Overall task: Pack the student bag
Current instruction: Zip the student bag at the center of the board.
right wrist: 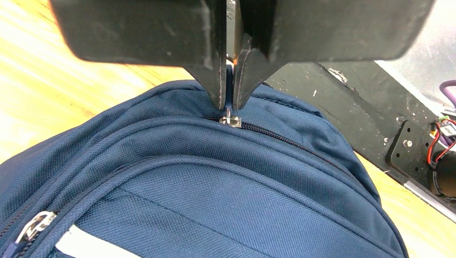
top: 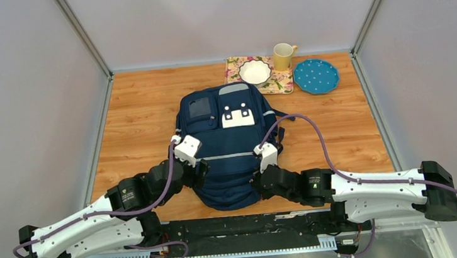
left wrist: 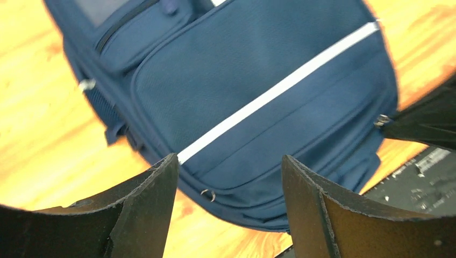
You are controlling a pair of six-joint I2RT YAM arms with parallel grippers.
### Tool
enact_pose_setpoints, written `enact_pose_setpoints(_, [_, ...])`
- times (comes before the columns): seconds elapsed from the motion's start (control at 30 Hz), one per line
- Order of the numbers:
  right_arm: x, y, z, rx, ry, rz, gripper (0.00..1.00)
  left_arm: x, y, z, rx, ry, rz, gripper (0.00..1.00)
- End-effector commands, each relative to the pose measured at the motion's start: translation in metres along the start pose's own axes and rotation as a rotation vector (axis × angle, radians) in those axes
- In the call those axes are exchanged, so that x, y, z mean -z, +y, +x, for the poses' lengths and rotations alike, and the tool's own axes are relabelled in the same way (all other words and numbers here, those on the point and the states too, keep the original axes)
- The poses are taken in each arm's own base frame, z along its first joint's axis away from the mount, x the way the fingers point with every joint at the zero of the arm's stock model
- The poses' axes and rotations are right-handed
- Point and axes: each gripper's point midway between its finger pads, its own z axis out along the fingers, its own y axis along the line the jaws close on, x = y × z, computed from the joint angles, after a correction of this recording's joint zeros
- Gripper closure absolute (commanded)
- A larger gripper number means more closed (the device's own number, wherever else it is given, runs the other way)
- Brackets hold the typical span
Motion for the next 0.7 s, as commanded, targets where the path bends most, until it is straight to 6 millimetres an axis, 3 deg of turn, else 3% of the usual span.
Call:
enact_pose_setpoints(0.0, [0.008,0.014,-0.026,-0.055,-0.080,-0.048,1.00,0.007,-0.043,-0.047,-0.192,-0.125,0.251,0.23])
enact_pose_setpoints(0.13, [0.011,0.013,-0.028,-0.071,-0.092,-0.053,1.00,0.000,-0.077,-0.036,-0.292,-0.090,0.365,0.23])
enact_pose_setpoints(0.2, [0.012,0.012,-0.028,-0.075,-0.094,-0.056,1.00,-0.007,-0.091,-0.027,-0.406,-0.086,0.372,0.23])
enact_pose_setpoints(0.23, [0.012,0.011,-0.029,-0.075,-0.097,-0.053,1.00,0.001,-0.113,-0.025,-0.472,-0.121,0.425,0.23])
enact_pose_setpoints(0.27, [0.012,0.011,-0.029,-0.077,-0.098,-0.052,1.00,-0.004,-0.119,-0.015,-0.593,-0.126,0.423,0.23])
enact_pose_setpoints(0.37, [0.014,0.010,-0.032,-0.083,-0.103,-0.051,1.00,-0.008,-0.133,-0.005,-0.697,-0.150,0.408,0.22])
enact_pose_setpoints(0.47, [0.016,0.009,-0.034,-0.089,-0.108,-0.049,1.00,-0.010,-0.139,0.006,-0.692,-0.181,0.442,0.22])
enact_pose_setpoints(0.53, [0.018,0.007,-0.036,-0.097,-0.117,-0.046,1.00,-0.006,-0.152,0.002,-0.679,-0.257,0.508,0.22])
enact_pose_setpoints(0.57, [0.018,0.006,-0.035,-0.102,-0.118,-0.045,1.00,-0.007,-0.151,0.012,-0.715,-0.276,0.518,0.25])
enact_pose_setpoints(0.6, [0.019,0.006,-0.037,-0.107,-0.122,-0.046,1.00,-0.006,-0.153,0.006,-0.695,-0.313,0.508,0.27])
enact_pose_setpoints(0.67, [0.022,0.005,-0.039,-0.112,-0.130,-0.050,1.00,-0.011,-0.149,0.013,-0.714,-0.300,0.485,0.35])
